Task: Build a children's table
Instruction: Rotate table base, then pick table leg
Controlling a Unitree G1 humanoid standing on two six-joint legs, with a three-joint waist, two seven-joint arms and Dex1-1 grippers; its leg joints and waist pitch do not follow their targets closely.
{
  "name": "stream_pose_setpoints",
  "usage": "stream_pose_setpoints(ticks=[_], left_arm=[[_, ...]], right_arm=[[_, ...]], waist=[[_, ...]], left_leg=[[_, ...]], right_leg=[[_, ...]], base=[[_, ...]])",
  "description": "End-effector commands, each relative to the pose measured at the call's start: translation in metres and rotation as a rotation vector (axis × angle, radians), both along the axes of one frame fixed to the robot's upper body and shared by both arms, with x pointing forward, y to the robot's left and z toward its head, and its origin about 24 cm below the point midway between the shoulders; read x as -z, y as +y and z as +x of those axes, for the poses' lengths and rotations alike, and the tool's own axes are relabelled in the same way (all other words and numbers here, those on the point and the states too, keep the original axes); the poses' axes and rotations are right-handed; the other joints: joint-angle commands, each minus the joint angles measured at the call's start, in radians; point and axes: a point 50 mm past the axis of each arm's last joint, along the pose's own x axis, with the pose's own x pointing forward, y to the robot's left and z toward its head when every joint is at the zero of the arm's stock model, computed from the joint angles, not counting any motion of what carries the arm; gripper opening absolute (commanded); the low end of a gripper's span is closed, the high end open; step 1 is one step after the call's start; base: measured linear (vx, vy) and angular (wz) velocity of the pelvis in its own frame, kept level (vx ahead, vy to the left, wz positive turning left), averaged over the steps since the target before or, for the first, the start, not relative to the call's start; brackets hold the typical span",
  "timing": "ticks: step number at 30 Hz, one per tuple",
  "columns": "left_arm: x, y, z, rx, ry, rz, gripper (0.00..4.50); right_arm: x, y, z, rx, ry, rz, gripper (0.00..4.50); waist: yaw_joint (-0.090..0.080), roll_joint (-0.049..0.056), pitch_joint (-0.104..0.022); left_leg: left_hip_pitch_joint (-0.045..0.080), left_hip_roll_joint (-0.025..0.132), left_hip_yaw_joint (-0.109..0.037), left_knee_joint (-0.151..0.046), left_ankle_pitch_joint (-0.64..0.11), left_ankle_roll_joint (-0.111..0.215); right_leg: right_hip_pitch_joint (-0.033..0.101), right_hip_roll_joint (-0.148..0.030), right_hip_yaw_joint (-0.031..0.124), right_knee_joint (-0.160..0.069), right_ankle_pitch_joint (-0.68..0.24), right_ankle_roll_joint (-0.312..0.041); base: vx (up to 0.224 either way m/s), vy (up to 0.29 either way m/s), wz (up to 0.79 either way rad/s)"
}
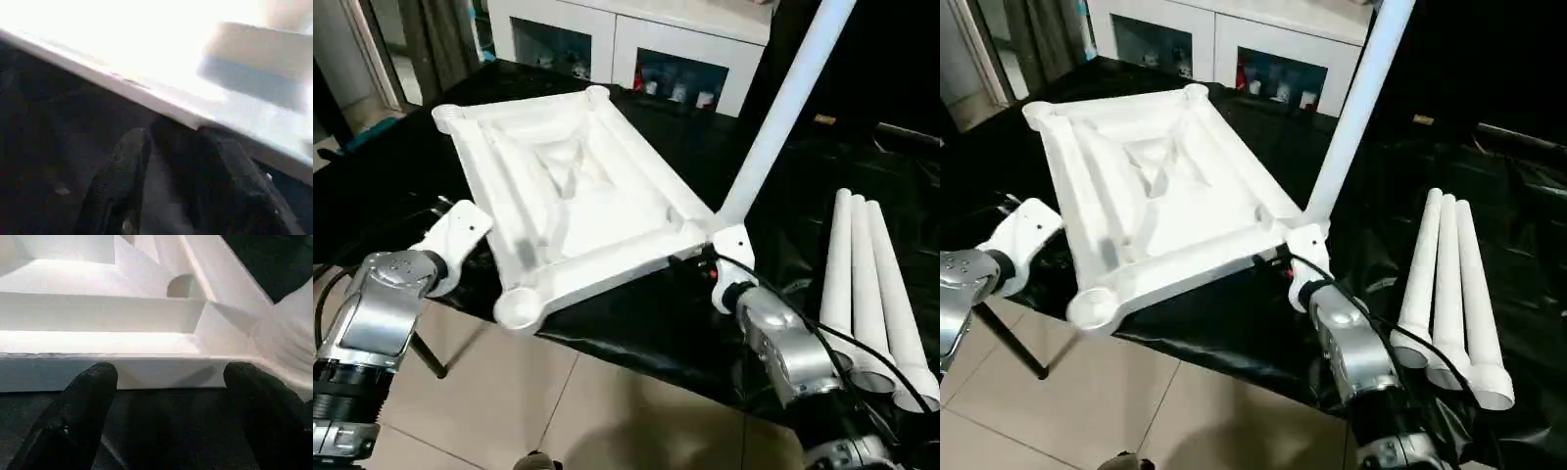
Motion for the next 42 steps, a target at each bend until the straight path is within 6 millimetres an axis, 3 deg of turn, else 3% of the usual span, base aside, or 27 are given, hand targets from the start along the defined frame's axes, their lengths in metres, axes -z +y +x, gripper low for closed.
stream_pose_setpoints(ticks=[1,2,4,6,7,8,9,10,11,12,13,14,15,17,18,19,20,21,23,24,28,30,31,37,39,40,42], left_arm=[[0.002,-0.02,-0.005,0.103,0.049,-0.057,1.96],[0.005,-0.032,-0.009,0.176,0.091,-0.098,1.96],[0.011,-0.046,-0.014,0.259,0.139,-0.134,1.96],[0.014,-0.051,-0.015,0.277,0.156,-0.143,1.96],[0.019,-0.062,-0.016,0.312,0.169,-0.148,1.96],[0.022,-0.068,-0.016,0.326,0.173,-0.156,1.96],[0.023,-0.074,-0.016,0.337,0.177,-0.163,1.96],[0.027,-0.083,-0.014,0.353,0.17,-0.17,1.96],[0.031,-0.096,-0.012,0.374,0.161,-0.179,1.96],[0.032,-0.098,-0.011,0.376,0.159,-0.18,1.96],[0.034,-0.104,-0.009,0.384,0.15,-0.182,1.96],[0.036,-0.113,-0.007,0.395,0.139,-0.19,1.96],[0.038,-0.121,-0.004,0.407,0.126,-0.197,1.96],[0.039,-0.13,-0.001,0.418,0.108,-0.206,1.96],[0.039,-0.13,-0.001,0.418,0.108,-0.206,1.96],[0.041,-0.143,0.005,0.416,0.073,-0.238,1.96],[0.042,-0.148,0.006,0.422,0.065,-0.234,1.96],[0.043,-0.152,0.007,0.427,0.059,-0.231,1.96],[0.041,-0.163,0.007,0.481,0.04,-0.222,1.96],[0.039,-0.163,0.008,0.48,0.037,-0.226,1.96],[0.034,-0.155,0.007,0.491,0.043,-0.21,2.04],[0.027,-0.143,0.007,0.516,0.048,-0.178,2.04],[0.024,-0.14,0.008,0.517,0.042,-0.177,2.04],[-0.009,-0.127,0.019,0.538,-0.046,-0.24,2.04],[-0.014,-0.127,0.02,0.542,-0.055,-0.255,2.04],[-0.015,-0.127,0.019,0.551,-0.051,-0.257,2.04],[-0.017,-0.126,0.013,0.616,-0.013,-0.264,2.04]], right_arm=[[-0.005,0.0,0.005,0.019,-0.023,-0.003,3.9],[-0.011,-0.002,0.008,0.05,-0.038,0.004,3.9],[-0.019,-0.011,0.01,0.114,-0.043,-0.02,3.9],[-0.021,-0.015,0.01,0.139,-0.04,-0.041,3.9],[-0.022,-0.024,0.008,0.189,-0.018,-0.071,3.9],[-0.024,-0.027,0.006,0.178,-0.01,-0.063,3.9],[-0.026,-0.029,0.004,0.166,-0.004,-0.056,3.9],[-0.03,-0.034,0.0,0.166,-0.004,-0.019,3.9],[-0.035,-0.04,-0.005,0.176,-0.006,0.014,3.9],[-0.035,-0.041,-0.006,0.178,-0.005,0.012,3.9],[-0.037,-0.045,-0.008,0.184,-0.004,0.006,3.9],[-0.039,-0.05,-0.012,0.206,-0.001,-0.008,3.9],[-0.041,-0.056,-0.016,0.235,0.008,-0.015,3.9],[-0.044,-0.062,-0.021,0.271,0.025,-0.016,3.9],[-0.044,-0.062,-0.021,0.271,0.025,-0.016,3.9],[-0.05,-0.072,-0.028,0.331,0.075,-0.027,3.9],[-0.054,-0.077,-0.03,0.355,0.082,-0.036,3.9],[-0.056,-0.08,-0.031,0.372,0.087,-0.043,3.9],[-0.067,-0.093,-0.031,0.426,0.083,-0.054,3.9],[-0.069,-0.096,-0.031,0.439,0.083,-0.05,3.9],[-0.073,-0.113,-0.026,0.532,0.107,-0.063,4.27],[-0.077,-0.123,-0.022,0.574,0.148,-0.06,4.45],[-0.078,-0.125,-0.022,0.58,0.167,-0.06,4.45],[-0.07,-0.123,-0.024,0.517,0.329,-0.094,4.45],[-0.068,-0.124,-0.024,0.525,0.344,-0.107,4.45],[-0.067,-0.124,-0.024,0.528,0.348,-0.107,4.45],[-0.063,-0.125,-0.023,0.544,0.376,-0.128,4.45]], waist=[[-0.009,0.027,-0.063],[-0.006,0.037,-0.063],[-0.006,0.03,-0.064],[-0.003,0.03,-0.065],[-0.004,0.037,-0.064],[-0.004,0.032,-0.067],[-0.004,0.04,-0.067],[-0.004,0.038,-0.066],[0.001,0.053,-0.066],[-0.002,0.044,-0.065],[-0.003,0.038,-0.065],[-0.004,0.047,-0.065],[0.0,0.062,-0.066],[-0.003,0.049,-0.066],[-0.004,0.048,-0.067],[-0.008,0.051,-0.064],[-0.011,0.066,-0.064],[-0.013,0.073,-0.065],[-0.015,0.065,-0.07],[-0.018,0.073,-0.071],[-0.03,0.083,-0.071],[-0.038,0.077,-0.074],[-0.042,0.082,-0.072],[-0.036,0.07,-0.072],[-0.034,0.073,-0.072],[-0.03,0.062,-0.072],[-0.025,0.059,-0.073]], left_leg=[[0.035,0.032,-0.014,-0.074,-0.176,-0.055],[0.037,0.03,-0.013,-0.073,-0.181,-0.058],[0.036,0.03,-0.014,-0.074,-0.17,-0.063],[0.036,0.027,-0.013,-0.071,-0.135,-0.062],[0.035,0.026,-0.013,-0.071,-0.126,-0.065],[0.035,0.026,-0.013,-0.07,-0.124,-0.067],[0.034,0.025,-0.014,-0.07,-0.126,-0.067],[0.033,0.025,-0.015,-0.069,-0.132,-0.066],[0.036,0.025,-0.015,-0.068,-0.153,-0.061],[0.038,0.026,-0.013,-0.069,-0.163,-0.057],[0.031,0.026,-0.016,-0.071,-0.167,-0.051],[0.028,0.025,-0.018,-0.071,-0.168,-0.049],[0.033,0.025,-0.018,-0.07,-0.18,-0.054],[0.028,0.025,-0.019,-0.071,-0.189,-0.052],[0.026,0.025,-0.02,-0.071,-0.184,-0.05],[0.023,0.022,-0.019,-0.071,-0.181,-0.045],[0.029,0.022,-0.019,-0.07,-0.188,-0.049],[0.028,0.021,-0.023,-0.069,-0.186,-0.051],[0.025,0.02,-0.021,-0.065,-0.157,-0.04],[0.022,0.019,-0.021,-0.063,-0.146,-0.031],[0.02,0.019,-0.02,-0.06,-0.121,-0.014],[0.018,0.017,-0.021,-0.059,-0.111,-0.013],[0.021,0.017,-0.021,-0.059,-0.11,-0.01],[0.025,0.019,-0.015,-0.055,-0.077,0.008],[0.025,0.021,-0.014,-0.054,-0.072,0.007],[0.025,0.022,-0.013,-0.055,-0.071,0.011],[0.027,0.022,-0.012,-0.055,-0.061,0.012]], right_leg=[[0.023,-0.036,0.034,-0.06,-0.005,-0.204],[0.02,-0.035,0.035,-0.061,-0.004,-0.199],[0.024,-0.033,0.034,-0.06,0.01,-0.195],[0.025,-0.029,0.035,-0.055,0.055,-0.191],[0.027,-0.028,0.034,-0.055,0.068,-0.185],[0.029,-0.029,0.034,-0.054,0.082,-0.18],[0.032,-0.028,0.034,-0.054,0.088,-0.177],[0.033,-0.029,0.034,-0.055,0.094,-0.172],[0.032,-0.032,0.036,-0.06,0.082,-0.165],[0.03,-0.03,0.037,-0.065,0.076,-0.163],[0.038,-0.03,0.036,-0.066,0.062,-0.165],[0.037,-0.034,0.037,-0.067,0.036,-0.171],[0.033,-0.035,0.036,-0.07,0.016,-0.17],[0.039,-0.036,0.037,-0.075,-0.02,-0.166],[0.039,-0.037,0.037,-0.075,-0.028,-0.165],[0.039,-0.035,0.037,-0.078,-0.049,-0.164],[0.035,-0.031,0.037,-0.084,-0.047,-0.16],[0.038,-0.03,0.037,-0.079,-0.037,-0.162],[0.043,-0.032,0.037,-0.078,-0.001,-0.164],[0.043,-0.034,0.037,-0.077,0.002,-0.171],[0.043,-0.033,0.035,-0.076,-0.007,-0.195],[0.047,-0.031,0.033,-0.072,0.003,-0.205],[0.043,-0.03,0.033,-0.072,0.004,-0.212],[0.044,-0.032,0.034,-0.067,0.022,-0.237],[0.043,-0.033,0.034,-0.066,0.026,-0.245],[0.044,-0.035,0.034,-0.064,0.016,-0.244],[0.042,-0.038,0.034,-0.064,0.0,-0.239]], base=[[0.0,0.0,0.0],[0.0,0.0,0.0],[0.0,0.0,0.0],[0.0,0.0,0.0],[0.0,0.0,0.0],[0.0,0.0,0.0],[0.0,0.0,0.0],[0.0,0.0,0.0],[0.0,0.0,0.0],[0.0,0.0,0.0],[0.0,0.0,0.0],[0.0,0.0,0.0],[0.0,0.0,0.0],[0.0,0.0,0.0],[0.0,0.0,0.0],[0.0,0.0,0.0],[0.0,0.0,0.0],[0.0,0.0,0.0],[0.0,0.0,0.0],[0.0,0.0,0.0],[0.0,0.0,0.0],[0.0,0.0,0.0],[0.0,0.0,0.0],[0.0,0.0,0.0],[0.0,0.0,0.0],[0.0,0.0,0.0],[0.0,0.0,0.0]])
